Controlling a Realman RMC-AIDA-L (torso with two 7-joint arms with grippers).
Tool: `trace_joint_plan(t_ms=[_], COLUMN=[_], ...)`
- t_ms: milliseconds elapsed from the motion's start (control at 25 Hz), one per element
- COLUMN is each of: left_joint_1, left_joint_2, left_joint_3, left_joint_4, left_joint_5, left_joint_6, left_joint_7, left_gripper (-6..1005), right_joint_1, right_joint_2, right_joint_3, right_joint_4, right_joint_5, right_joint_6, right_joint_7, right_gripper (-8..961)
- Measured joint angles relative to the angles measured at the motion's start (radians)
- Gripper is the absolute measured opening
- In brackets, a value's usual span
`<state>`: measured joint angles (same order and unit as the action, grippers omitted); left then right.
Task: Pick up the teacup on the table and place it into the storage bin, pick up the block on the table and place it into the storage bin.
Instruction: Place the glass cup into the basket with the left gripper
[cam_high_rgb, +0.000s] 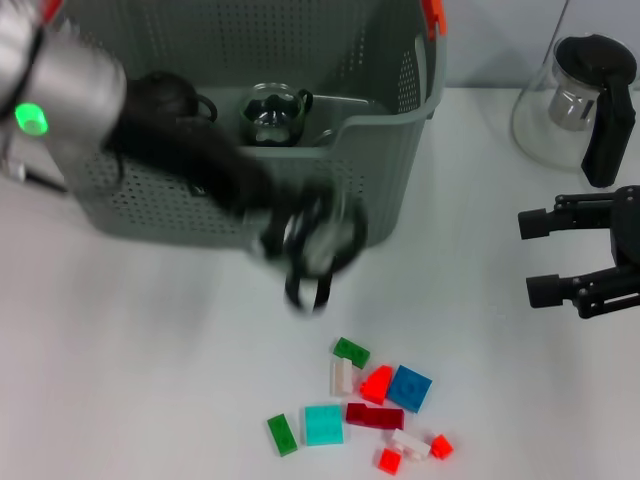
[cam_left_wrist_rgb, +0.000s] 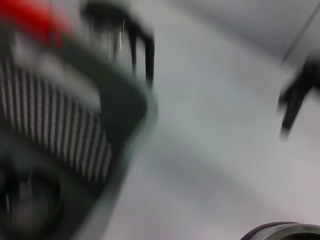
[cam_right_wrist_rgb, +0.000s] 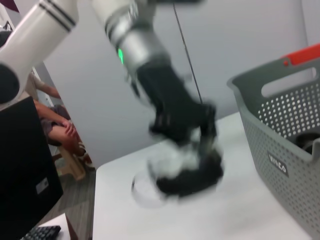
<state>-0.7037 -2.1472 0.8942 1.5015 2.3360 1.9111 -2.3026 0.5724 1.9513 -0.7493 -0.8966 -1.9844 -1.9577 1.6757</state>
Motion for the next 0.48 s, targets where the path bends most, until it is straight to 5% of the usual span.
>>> trace_joint_plan(t_ms=[120, 160, 480], left_joint_1=[-0.063, -0.063, -0.164], left_joint_2=[0.05, 0.05, 0.167], left_joint_3=[-0.095, -0.095, -0.034], left_joint_4=[-0.054, -0.054, -0.38], left_joint_5=[-0.048, -0.048, 0.007], left_joint_6=[-0.097, -0.097, -0.495], left_joint_7=[0.03, 0.03, 0.054], left_gripper=[46, 46, 47], right_joint_1=[0.006, 0.006, 0.014], right_joint_2=[0.008, 0.008, 0.028], right_joint_3=[-0.009, -0.009, -0.013], right_joint_4=[0.0, 0.0, 0.001], right_joint_5=[-0.009, -0.009, -0.014], right_joint_6=[-0.008, -0.008, -0.01], right_joint_7=[0.0, 0.0, -0.001], right_gripper=[911, 912, 911])
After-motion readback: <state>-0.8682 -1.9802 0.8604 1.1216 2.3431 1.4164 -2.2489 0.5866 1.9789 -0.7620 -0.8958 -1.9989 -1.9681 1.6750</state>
